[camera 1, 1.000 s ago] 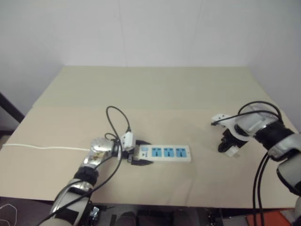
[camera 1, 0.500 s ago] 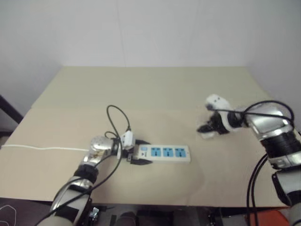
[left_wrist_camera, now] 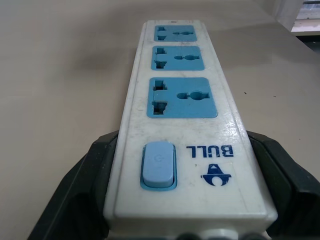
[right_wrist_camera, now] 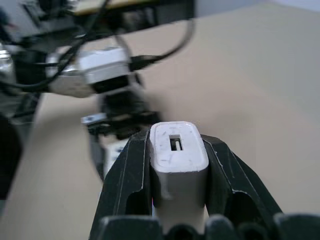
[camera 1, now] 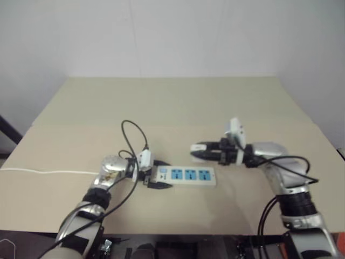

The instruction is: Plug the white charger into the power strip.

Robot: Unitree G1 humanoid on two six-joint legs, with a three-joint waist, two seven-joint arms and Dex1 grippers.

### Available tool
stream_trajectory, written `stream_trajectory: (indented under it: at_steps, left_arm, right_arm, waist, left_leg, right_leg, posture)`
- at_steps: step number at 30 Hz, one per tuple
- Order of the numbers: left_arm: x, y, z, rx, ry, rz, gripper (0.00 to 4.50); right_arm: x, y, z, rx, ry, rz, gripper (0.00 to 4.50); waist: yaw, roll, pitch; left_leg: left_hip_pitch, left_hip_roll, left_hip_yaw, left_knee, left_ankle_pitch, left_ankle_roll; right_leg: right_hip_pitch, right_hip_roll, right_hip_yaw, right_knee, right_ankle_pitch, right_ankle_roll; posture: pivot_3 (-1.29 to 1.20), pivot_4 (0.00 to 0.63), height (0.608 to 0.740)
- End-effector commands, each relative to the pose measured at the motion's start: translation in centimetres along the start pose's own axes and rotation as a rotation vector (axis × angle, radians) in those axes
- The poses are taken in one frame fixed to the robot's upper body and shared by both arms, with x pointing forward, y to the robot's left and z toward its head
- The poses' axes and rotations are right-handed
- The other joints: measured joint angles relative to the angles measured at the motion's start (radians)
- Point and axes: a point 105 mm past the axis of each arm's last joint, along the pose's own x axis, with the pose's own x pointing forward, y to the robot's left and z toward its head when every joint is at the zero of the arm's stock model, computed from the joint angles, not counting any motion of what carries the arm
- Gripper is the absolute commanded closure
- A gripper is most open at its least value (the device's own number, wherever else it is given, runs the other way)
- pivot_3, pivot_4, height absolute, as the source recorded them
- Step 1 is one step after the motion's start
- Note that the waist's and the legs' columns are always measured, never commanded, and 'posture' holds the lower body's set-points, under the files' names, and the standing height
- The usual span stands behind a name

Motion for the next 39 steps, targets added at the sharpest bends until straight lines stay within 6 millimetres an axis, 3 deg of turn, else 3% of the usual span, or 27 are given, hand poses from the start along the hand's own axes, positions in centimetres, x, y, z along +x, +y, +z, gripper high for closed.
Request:
stream_trajectory:
  at_steps: [1,6,18,29,39]
  left_arm:
    - [0.1,-1.0,-1.0,-0.015,0.048,-0.048,1.20]
    - [0.4,-1.1,-0.9,-0.016,0.044,-0.048,1.20]
    - [0.6,-1.1,-1.0,-0.029,0.048,-0.050,1.20]
    - [0.7,-1.2,-0.9,-0.029,0.040,-0.050,1.20]
    - [0.7,-1.3,-0.9,-0.030,0.040,-0.054,1.20]
  right_arm:
    - [1.2,0.5,0.5,-0.115,-0.036,0.026,3.38]
    - [2.9,0.2,0.1,-0.098,-0.074,0.018,3.38]
    - [4.2,0.6,-0.3,-0.098,-0.088,0.045,3.38]
    - [4.4,1.2,-1.6,-0.083,-0.049,0.074,3.38]
    - [3.8,-0.3,-4.6,-0.033,0.018,0.003,3.38]
  waist:
    - [-0.001,0.000,0.000]
    - [0.000,0.000,0.000]
    - [0.000,0.000,0.000]
    - [0.001,0.000,0.000]
    - [0.000,0.000,0.000]
  left_leg:
    - [0.000,0.000,0.000,0.000,0.000,0.000]
    - [0.002,0.000,0.000,0.000,0.000,0.000]
    - [0.002,0.000,0.000,0.000,0.000,0.000]
    - [0.002,0.000,0.000,0.000,0.000,0.000]
    - [0.004,0.000,0.000,0.000,0.000,0.000]
  right_leg:
    - [0.000,0.000,0.000,0.000,0.000,0.000]
    - [0.001,0.000,0.000,0.000,0.000,0.000]
    - [0.001,0.000,0.000,0.000,0.000,0.000]
    - [0.001,0.000,0.000,0.001,0.000,0.000]
    - [0.003,0.000,0.000,0.000,0.000,0.000]
  posture:
    - [0.00,0.150,0.740]
    - [0.00,0.150,0.740]
    - [0.00,0.150,0.740]
    - [0.00,0.150,0.740]
    - [0.00,0.150,0.740]
